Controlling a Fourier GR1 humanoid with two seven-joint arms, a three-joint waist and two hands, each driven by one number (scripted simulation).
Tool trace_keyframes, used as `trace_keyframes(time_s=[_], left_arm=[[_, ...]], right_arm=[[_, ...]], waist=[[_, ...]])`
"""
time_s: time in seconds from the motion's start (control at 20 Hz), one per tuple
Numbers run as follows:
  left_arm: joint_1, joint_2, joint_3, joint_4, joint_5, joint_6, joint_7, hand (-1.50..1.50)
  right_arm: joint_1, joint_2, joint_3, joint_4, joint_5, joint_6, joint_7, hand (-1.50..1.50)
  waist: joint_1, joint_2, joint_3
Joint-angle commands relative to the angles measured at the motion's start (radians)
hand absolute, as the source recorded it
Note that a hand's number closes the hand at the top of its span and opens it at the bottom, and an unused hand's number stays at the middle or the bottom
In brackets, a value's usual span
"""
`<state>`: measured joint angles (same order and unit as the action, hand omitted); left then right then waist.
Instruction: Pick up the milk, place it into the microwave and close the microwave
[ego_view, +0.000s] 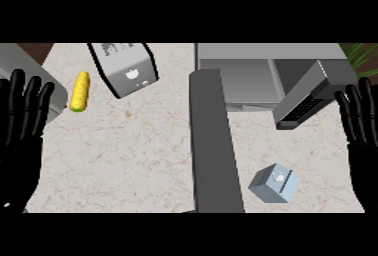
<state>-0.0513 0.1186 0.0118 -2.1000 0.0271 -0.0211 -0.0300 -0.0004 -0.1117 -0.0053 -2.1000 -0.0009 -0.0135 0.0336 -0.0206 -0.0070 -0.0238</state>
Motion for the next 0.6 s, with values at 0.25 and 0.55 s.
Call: trace_keyframes(time_s=[0.25,0.55], left_arm=[[-0.062,0.019,0.031,0.161,0.029,-0.047,-0.023,-1.5],[0.09,-0.075,-0.058,0.058,-0.015,0.029,0.076,-1.5]], right_arm=[[0.024,0.108,0.184,-0.175,0.323,-0.214,0.159,-1.5],[0.073,0.111,0.291,-0.185,0.259,-0.351,0.242,-1.5]], waist=[[0.013,0.007,0.022],[0.021,0.005,0.024]])
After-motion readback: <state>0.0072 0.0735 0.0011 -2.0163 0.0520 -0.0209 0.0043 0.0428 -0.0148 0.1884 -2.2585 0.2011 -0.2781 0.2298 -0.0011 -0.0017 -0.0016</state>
